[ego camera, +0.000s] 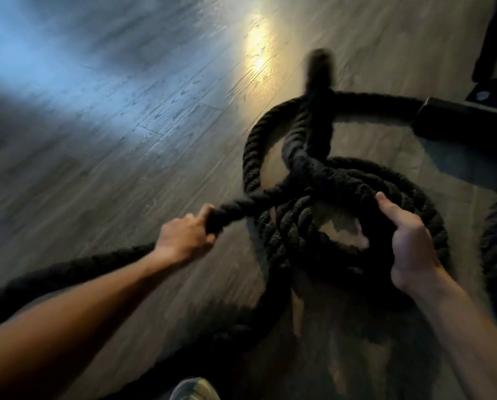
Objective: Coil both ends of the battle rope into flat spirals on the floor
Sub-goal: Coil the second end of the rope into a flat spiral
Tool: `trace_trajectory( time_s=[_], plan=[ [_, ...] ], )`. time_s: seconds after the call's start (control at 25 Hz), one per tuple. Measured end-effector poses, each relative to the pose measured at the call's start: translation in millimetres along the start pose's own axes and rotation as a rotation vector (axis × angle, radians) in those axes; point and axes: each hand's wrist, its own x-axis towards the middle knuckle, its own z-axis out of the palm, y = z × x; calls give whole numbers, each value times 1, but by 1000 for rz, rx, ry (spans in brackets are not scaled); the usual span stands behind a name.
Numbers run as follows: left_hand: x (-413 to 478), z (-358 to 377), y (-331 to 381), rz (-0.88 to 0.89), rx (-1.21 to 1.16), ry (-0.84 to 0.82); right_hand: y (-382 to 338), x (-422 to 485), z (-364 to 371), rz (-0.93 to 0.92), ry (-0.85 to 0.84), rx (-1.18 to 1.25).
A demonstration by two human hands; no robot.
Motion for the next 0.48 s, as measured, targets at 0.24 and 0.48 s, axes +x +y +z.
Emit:
trace_trajectory(
  time_s=[0.24, 0.48],
  plan=[
    [80, -65, 1, -237, -227, -247, 17, -8, -17, 108, 5, -21],
    [58, -19, 90, 219, -817, -406, 31, -21, -12, 91, -262, -46]
  ],
)
